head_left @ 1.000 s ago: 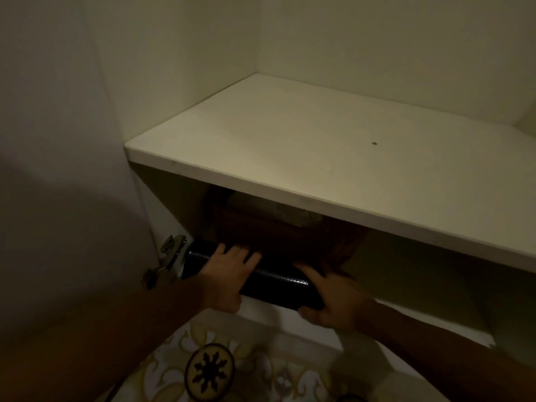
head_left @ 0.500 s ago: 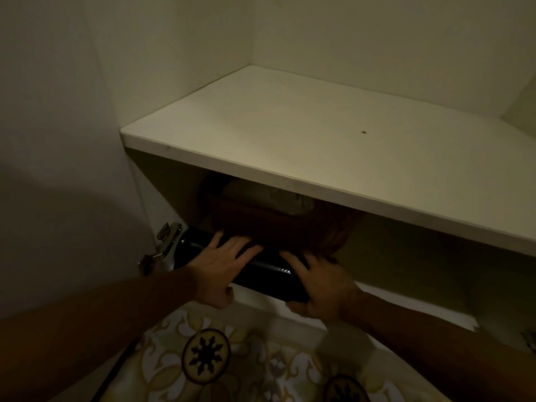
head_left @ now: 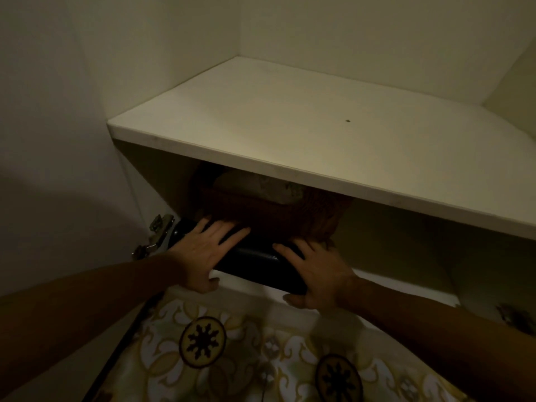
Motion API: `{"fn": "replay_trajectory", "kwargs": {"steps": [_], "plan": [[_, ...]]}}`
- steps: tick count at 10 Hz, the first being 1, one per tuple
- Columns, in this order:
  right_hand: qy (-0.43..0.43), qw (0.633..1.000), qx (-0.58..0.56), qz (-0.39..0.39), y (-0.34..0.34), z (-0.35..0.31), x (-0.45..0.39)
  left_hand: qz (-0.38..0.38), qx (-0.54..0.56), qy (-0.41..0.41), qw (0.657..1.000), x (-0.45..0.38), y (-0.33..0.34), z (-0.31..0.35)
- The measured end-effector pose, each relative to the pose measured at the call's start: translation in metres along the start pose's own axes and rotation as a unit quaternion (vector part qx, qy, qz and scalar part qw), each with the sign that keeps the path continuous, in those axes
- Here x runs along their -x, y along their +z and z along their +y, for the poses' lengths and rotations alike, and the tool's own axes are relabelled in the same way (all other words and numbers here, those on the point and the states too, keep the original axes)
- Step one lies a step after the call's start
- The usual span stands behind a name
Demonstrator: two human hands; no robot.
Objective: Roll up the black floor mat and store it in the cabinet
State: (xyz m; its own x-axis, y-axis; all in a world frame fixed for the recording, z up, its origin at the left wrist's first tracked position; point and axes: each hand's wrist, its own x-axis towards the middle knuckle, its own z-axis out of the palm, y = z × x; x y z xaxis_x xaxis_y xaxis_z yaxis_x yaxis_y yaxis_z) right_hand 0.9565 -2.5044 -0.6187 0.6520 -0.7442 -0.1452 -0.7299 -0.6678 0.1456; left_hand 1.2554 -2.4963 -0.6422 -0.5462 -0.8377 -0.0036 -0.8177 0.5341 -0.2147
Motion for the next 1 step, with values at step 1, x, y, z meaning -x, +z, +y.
{"fn": "replay_trajectory", "kwargs": {"steps": [1], "plan": [[0.007, 1.0, 0.008, 0.017, -0.0047, -0.0025, 0.0048, 0.014, 0.021, -0.015, 1.0, 0.0069, 0.0044, 0.002]]}}
